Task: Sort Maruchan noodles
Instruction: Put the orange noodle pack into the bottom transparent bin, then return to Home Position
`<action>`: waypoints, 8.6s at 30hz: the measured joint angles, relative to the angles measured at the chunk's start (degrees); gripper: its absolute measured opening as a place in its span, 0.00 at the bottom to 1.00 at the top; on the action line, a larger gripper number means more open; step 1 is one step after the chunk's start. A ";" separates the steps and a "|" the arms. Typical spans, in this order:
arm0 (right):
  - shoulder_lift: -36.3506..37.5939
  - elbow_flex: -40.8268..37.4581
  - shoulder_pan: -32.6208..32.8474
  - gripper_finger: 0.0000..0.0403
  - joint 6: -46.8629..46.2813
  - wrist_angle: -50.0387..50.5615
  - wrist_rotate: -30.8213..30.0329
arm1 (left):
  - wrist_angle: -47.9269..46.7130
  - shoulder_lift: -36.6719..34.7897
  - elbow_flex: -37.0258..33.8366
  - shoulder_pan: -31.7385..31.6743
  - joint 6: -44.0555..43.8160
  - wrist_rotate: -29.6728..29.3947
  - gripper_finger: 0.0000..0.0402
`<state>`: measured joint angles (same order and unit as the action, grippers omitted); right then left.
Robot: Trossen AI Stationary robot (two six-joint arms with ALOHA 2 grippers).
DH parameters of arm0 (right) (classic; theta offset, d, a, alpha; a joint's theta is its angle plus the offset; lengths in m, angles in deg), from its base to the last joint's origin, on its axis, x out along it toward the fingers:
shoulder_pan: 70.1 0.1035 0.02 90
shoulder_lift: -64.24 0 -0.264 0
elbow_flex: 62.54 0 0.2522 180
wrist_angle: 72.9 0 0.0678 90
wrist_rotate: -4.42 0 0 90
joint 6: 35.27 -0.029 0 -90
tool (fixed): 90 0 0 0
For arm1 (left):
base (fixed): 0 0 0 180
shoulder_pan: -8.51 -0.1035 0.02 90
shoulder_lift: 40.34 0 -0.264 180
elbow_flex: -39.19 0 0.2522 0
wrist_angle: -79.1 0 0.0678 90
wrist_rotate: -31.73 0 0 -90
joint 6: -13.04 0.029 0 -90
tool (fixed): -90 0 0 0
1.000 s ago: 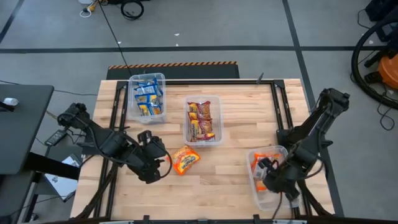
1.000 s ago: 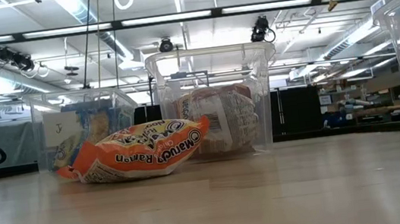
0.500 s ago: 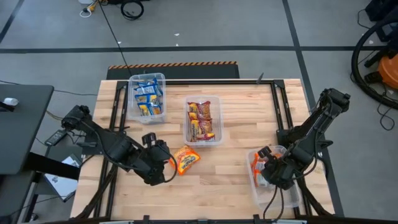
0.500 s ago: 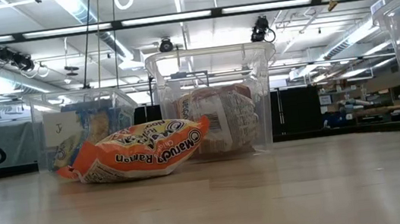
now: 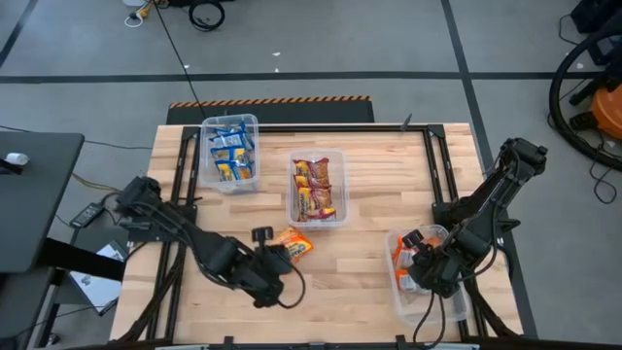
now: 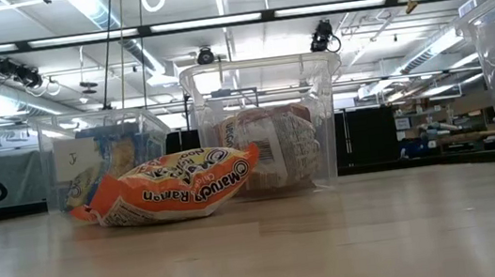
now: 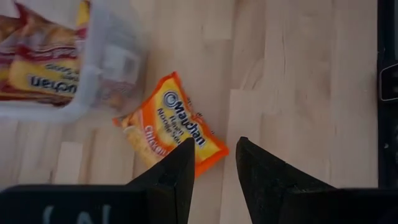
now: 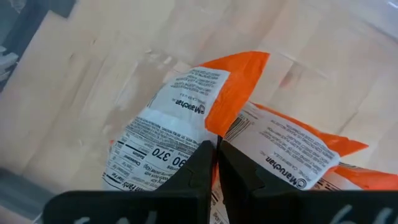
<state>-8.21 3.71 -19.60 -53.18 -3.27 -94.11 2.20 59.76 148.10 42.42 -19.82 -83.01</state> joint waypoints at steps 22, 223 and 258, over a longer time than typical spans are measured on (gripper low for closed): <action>0.00 0.02 -0.02 0.18 -5.87 0.57 6.67 | 2.35 3.17 0.00 -1.03 0.58 0.40 0.31; 5.11 6.45 18.75 0.01 -57.56 -11.31 -17.39 | 101.36 -18.64 -48.65 -2.62 0.83 -5.28 0.31; 13.34 5.16 3.02 0.36 -32.47 -3.01 -6.42 | 102.71 -21.05 -48.63 -5.17 5.70 -19.57 0.31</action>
<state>5.14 8.87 -16.58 -85.65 -6.28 -100.54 104.91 38.71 99.47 37.25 -14.13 -102.58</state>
